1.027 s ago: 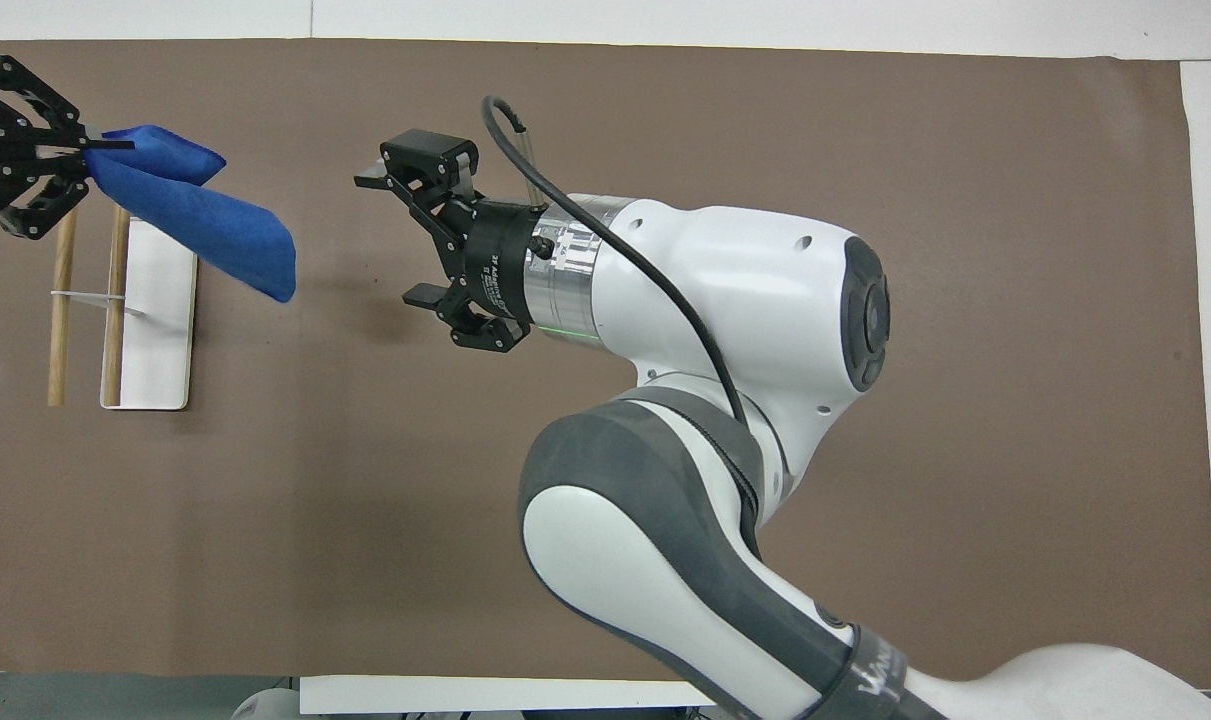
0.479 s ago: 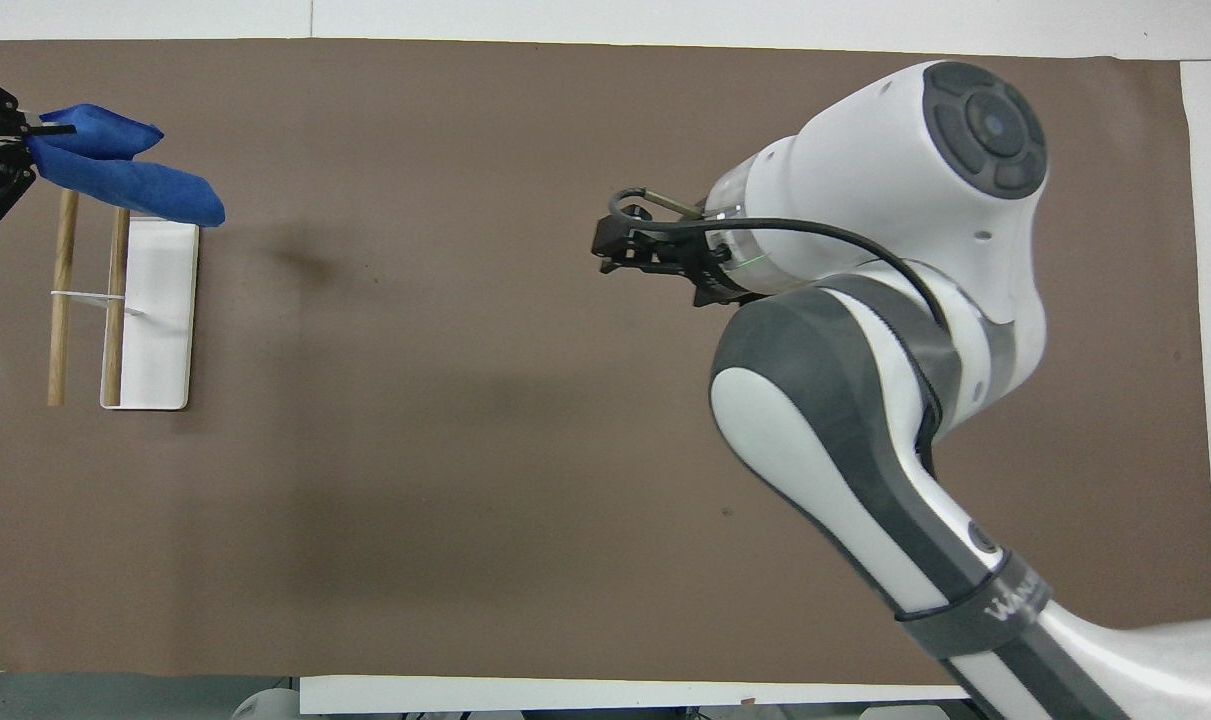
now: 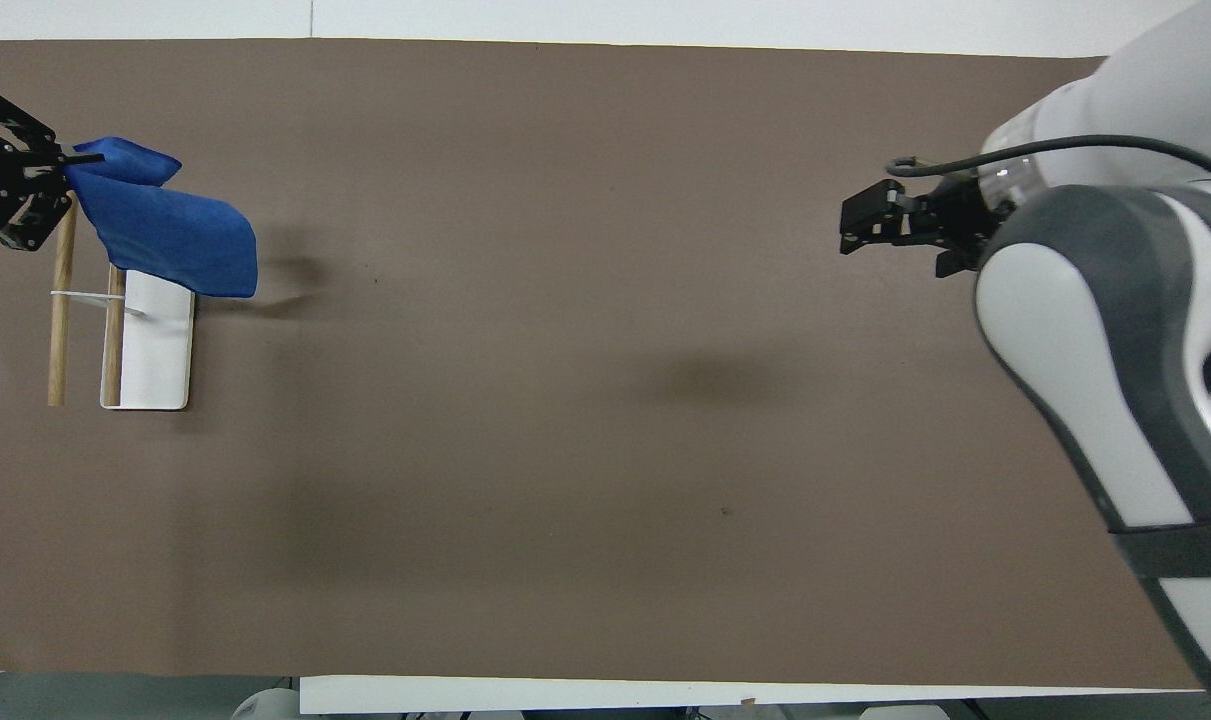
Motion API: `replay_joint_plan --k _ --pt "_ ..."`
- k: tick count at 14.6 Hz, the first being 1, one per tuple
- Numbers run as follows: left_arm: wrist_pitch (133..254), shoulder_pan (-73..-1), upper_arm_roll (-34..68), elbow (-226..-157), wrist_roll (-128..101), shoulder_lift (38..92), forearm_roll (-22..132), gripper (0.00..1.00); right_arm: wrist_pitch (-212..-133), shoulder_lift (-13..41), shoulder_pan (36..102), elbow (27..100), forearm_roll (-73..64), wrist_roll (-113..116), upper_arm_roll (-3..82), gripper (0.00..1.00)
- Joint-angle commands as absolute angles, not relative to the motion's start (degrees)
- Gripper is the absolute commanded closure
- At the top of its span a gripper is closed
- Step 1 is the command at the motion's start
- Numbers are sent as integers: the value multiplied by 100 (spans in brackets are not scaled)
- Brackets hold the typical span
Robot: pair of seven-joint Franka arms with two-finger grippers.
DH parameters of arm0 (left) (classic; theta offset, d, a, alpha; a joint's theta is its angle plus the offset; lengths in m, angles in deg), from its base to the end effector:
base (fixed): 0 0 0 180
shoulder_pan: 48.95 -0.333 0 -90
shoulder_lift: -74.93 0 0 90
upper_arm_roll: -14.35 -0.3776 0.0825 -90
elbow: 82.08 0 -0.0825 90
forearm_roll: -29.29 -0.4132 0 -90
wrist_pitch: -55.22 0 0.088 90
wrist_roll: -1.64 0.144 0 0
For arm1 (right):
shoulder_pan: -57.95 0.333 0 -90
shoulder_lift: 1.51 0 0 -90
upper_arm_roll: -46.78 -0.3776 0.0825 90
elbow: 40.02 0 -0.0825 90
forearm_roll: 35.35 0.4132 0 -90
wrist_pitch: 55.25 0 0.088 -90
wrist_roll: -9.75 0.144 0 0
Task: Right arm passes towel to left arm to hang
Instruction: 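Lower the towel over the rack with the left gripper while the right retracts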
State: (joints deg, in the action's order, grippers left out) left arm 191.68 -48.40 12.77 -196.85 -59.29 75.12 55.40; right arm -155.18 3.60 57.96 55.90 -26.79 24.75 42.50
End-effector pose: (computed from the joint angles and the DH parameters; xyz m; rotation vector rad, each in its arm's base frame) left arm 0.6283 -0.0043 0.5165 2.0469 1.6454 0.1860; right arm 0.6196 0.0637 0.5597 -2.9755 0.3202 0.0666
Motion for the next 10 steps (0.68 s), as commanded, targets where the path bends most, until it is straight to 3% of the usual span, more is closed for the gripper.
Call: replay_joint_plan --k 1,4,10 --pt "19303 -4877 1286 -20029 -5716 7713 5504 99 -15317 114 5900 5683 -2779 1497 4991 0" --pt "19356 -4868 1295 -20143 -6310 7801 5522 99 -15185 -27 5900 5666 -3102 651 5407 0" --pt "19321 -5114 1094 -20354 -5647 7906 5522 98 -15149 -63 5944 5613 -3763 509 5284 0"
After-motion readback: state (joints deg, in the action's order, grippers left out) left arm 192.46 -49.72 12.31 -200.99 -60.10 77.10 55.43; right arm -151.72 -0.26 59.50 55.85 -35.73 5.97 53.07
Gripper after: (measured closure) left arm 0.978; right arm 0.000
